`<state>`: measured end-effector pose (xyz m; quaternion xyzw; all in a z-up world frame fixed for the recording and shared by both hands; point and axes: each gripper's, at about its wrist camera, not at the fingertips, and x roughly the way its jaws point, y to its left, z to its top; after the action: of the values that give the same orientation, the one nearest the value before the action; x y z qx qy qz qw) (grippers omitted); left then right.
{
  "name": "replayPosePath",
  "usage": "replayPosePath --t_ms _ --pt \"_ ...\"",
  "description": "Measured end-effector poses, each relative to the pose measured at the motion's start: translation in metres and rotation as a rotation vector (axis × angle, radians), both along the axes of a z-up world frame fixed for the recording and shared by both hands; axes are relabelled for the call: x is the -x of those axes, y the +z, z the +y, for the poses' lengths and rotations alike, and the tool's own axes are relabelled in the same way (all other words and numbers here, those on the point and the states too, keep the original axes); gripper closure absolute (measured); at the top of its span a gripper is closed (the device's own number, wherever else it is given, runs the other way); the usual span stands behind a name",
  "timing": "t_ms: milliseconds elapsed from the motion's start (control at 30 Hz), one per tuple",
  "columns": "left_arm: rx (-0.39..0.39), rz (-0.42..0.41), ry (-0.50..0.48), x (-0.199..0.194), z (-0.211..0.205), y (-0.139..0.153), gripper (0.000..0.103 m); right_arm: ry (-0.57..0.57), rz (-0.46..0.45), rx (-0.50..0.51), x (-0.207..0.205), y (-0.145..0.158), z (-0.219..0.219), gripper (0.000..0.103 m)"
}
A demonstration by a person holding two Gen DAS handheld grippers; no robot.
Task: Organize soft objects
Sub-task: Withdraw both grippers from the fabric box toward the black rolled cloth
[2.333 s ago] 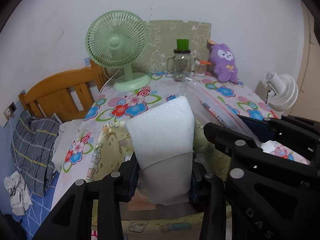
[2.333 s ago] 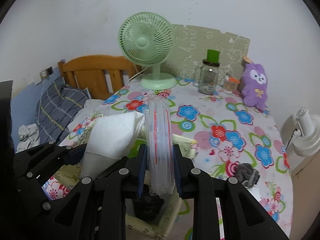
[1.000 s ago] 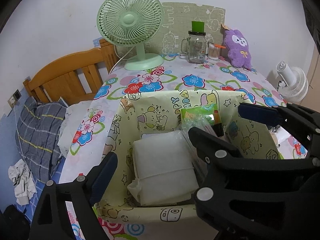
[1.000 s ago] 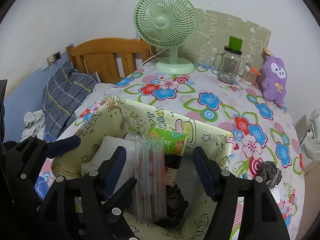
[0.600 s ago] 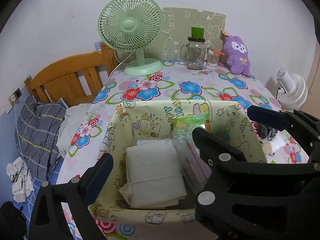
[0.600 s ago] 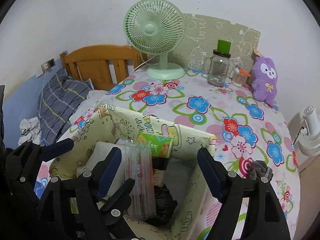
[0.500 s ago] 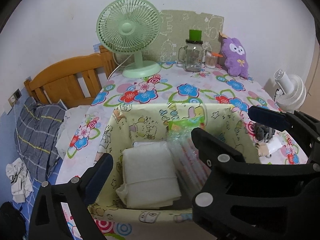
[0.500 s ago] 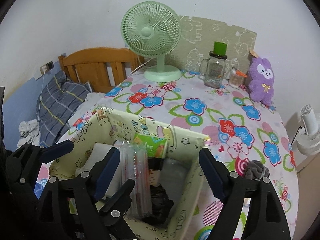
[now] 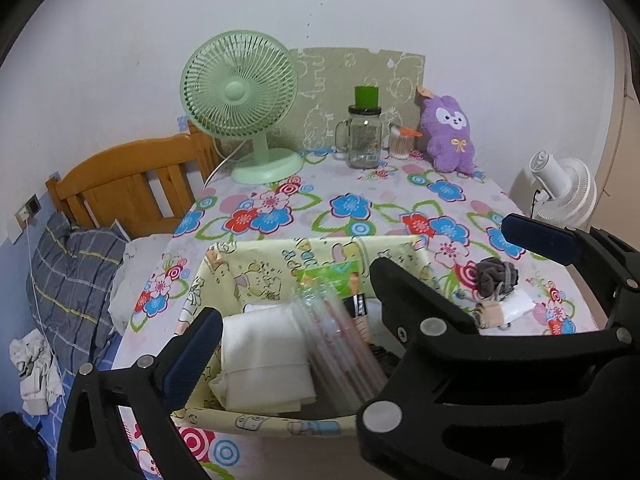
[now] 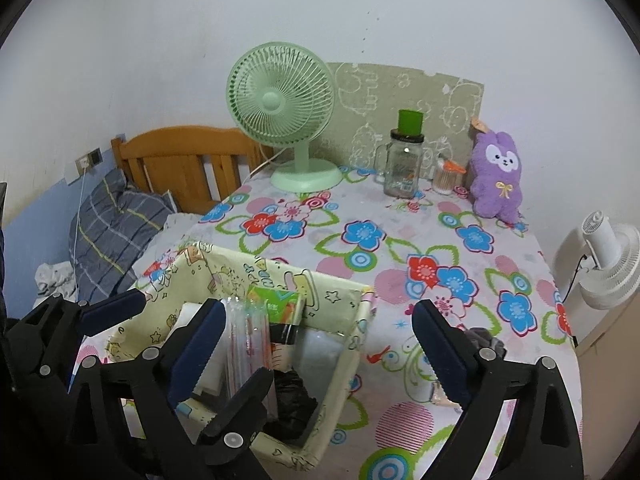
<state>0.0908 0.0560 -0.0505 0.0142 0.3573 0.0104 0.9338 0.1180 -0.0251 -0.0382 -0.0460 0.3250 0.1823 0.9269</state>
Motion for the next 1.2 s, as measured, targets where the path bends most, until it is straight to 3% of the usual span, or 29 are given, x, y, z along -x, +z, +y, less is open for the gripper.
replayPosePath --t_ms 733,1200 --pt "0.012 -0.062 -0.036 0.013 -0.052 0.022 0.0 -0.068 -0.05 -0.045 0.019 0.021 -0.059 0.003" --pt "0.033 -0.081 -0.073 0.017 -0.091 0.017 0.0 -0.131 -0.022 -0.068 0.027 0.015 -0.103 0.003"
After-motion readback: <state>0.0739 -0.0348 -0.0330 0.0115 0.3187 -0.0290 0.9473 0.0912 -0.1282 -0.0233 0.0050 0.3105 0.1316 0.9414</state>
